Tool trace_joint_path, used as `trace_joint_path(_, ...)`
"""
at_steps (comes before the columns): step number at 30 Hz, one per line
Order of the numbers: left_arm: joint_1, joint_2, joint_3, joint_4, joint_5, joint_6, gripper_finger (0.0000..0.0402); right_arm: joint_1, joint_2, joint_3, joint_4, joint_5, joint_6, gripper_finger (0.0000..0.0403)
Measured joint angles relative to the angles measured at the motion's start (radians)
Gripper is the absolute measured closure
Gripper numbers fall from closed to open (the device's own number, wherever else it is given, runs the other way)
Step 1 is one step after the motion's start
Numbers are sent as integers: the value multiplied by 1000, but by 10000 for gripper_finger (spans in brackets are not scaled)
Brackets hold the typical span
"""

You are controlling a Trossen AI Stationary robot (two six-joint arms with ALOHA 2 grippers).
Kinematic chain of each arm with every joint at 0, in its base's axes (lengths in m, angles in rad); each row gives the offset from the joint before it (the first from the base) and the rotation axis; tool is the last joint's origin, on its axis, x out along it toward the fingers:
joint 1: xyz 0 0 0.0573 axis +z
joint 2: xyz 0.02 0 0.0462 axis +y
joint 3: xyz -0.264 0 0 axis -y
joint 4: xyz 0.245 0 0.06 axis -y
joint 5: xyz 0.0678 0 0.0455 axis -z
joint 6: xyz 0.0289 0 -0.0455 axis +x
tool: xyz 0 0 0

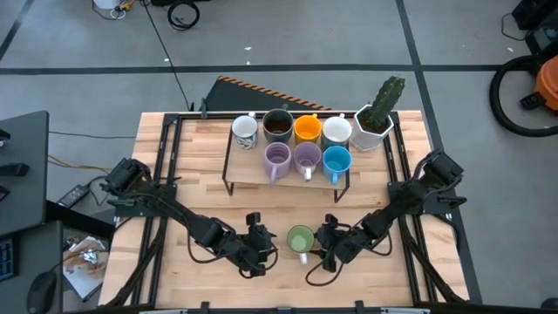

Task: Place coffee mugs
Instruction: Put the green mug on the shelf

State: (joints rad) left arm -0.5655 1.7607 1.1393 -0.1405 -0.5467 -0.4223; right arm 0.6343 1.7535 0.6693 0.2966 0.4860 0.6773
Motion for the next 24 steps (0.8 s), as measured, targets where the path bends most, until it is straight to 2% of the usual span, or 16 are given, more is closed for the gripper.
trace_joint_path(5,-8,0,0,-7,-27,-20,210,-8,52,4,106,31,2,158)
trace_joint_path(10,-13,0,5,-22,-42,-39,210,-8,93,47,113,94,-23,158)
trace_joint_path(17,-12,0,136,-301,-94,-131,210,-10,112,96,122,194,-76,158)
trace_joint_path(24,-12,-1,183,-316,-88,-143,210,-10,112,116,139,217,-127,158)
